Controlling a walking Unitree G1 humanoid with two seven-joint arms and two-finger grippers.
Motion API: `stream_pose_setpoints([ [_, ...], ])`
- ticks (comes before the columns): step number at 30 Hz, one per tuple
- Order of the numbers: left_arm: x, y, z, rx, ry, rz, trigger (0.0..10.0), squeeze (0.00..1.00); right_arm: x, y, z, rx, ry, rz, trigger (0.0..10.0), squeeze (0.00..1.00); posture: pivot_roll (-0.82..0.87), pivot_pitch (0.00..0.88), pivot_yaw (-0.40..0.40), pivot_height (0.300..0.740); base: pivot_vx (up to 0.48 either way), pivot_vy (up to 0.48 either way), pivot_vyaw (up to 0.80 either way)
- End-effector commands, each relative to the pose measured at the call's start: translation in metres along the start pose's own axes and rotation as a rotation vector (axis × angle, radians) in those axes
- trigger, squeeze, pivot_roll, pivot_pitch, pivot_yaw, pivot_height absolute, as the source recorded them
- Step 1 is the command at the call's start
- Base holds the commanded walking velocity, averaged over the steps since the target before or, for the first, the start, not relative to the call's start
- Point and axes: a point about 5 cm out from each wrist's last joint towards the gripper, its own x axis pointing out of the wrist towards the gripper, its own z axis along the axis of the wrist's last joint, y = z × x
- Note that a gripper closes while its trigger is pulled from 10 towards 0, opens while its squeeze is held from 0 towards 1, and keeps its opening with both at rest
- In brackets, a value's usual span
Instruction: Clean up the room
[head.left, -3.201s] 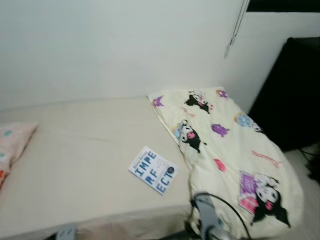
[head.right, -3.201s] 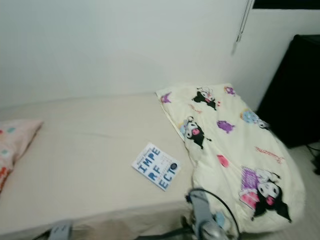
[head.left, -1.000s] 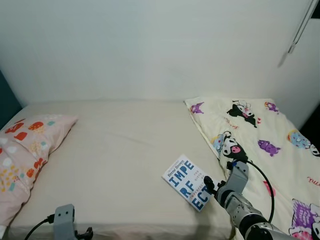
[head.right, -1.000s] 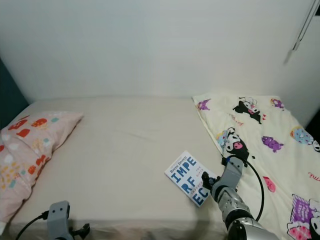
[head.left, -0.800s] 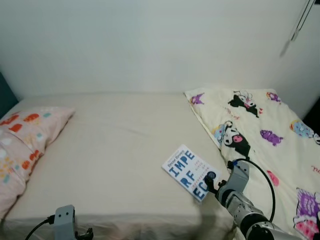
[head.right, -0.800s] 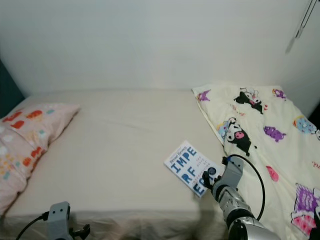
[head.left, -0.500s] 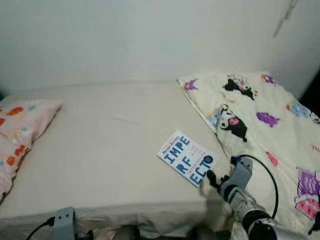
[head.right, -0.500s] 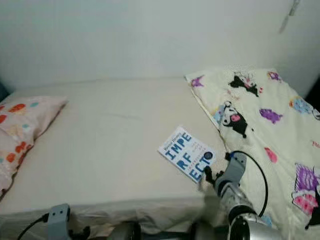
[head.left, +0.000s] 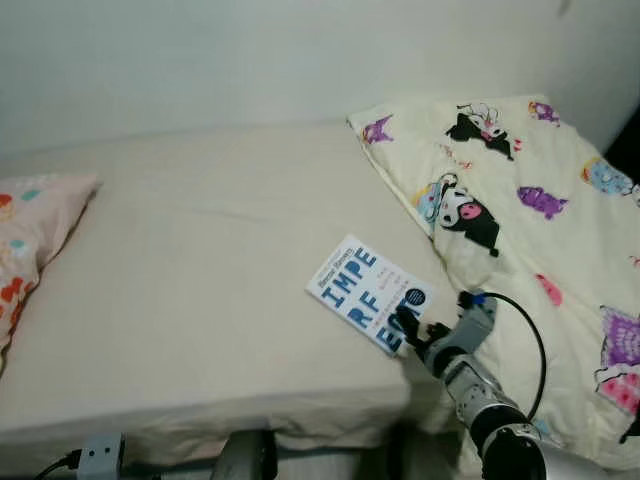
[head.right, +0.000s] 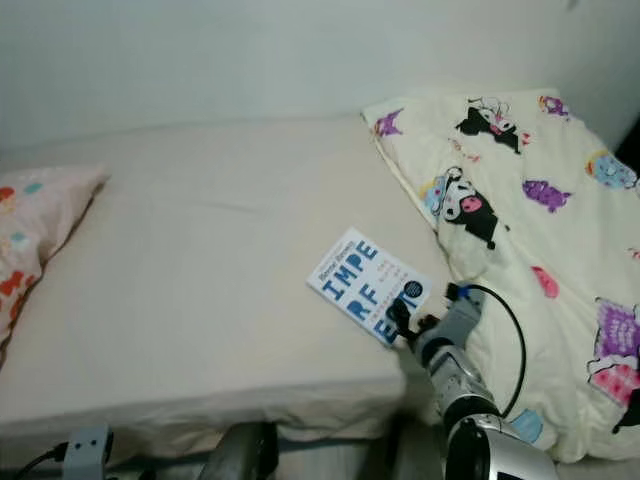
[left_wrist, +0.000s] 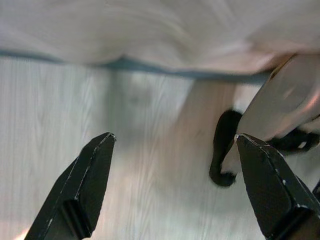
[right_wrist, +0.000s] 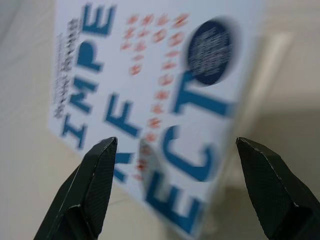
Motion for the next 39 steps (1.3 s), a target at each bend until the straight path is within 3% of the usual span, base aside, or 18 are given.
stream_pose_setpoints([
  [1,-0.006,0.012,-0.002,0.032,0.002,0.01,10.0,0.0,0.0,0.001,-0.003,0.016,0.008,0.005,10.0,0.0,0.2,0.301,0.038,0.595,0.0,0.0,0.0],
  [5,-0.009,0.015,-0.004,0.048,-0.006,0.004,10.0,0.0,-0.001,-0.002,-0.008,-0.003,0.038,-0.035,10.0,0.0,0.2,0.314,0.04,0.595,0.0,0.0,0.0],
  [11,-0.017,0.018,-0.012,0.091,-0.005,-0.03,10.0,0.0,-0.016,-0.03,-0.022,0.026,0.068,-0.253,10.0,0.0,0.22,0.361,0.057,0.595,0.0,0.0,0.0],
  [18,-0.022,0.021,-0.021,0.099,0.023,-0.031,10.0,0.0,-0.025,-0.047,-0.019,0.06,0.032,-0.35,10.0,0.0,0.21,0.366,0.058,0.595,0.0,0.0,0.0],
  [24,-0.024,0.021,-0.024,0.102,0.03,-0.035,10.0,0.0,-0.023,-0.044,-0.01,0.15,-0.047,-0.262,10.0,0.0,0.23,0.368,0.06,0.595,0.0,0.0,0.0],
  [25,-0.025,0.022,-0.025,0.104,0.03,-0.036,10.0,0.0,-0.02,-0.038,-0.005,0.243,-0.097,-0.191,10.0,0.0,0.23,0.369,0.06,0.595,0.0,0.0,0.0],
  [26,-0.025,0.022,-0.025,0.104,0.03,-0.036,10.0,0.0,-0.02,-0.038,-0.005,0.243,-0.097,-0.191,10.0,0.0,0.23,0.369,0.06,0.595,0.0,0.0,0.0],
  [28,-0.027,0.024,-0.026,0.106,0.029,-0.034,10.0,0.0,-0.015,-0.028,0.002,0.346,-0.156,-0.072,10.0,0.0,0.24,0.374,0.061,0.595,0.0,0.0,0.0],
  [39,-0.033,0.027,-0.031,0.116,0.035,-0.037,10.0,0.0,-0.006,-0.008,0.005,0.368,-0.148,0.066,10.0,0.0,0.26,0.388,0.069,0.595,0.0,0.0,0.0],
])
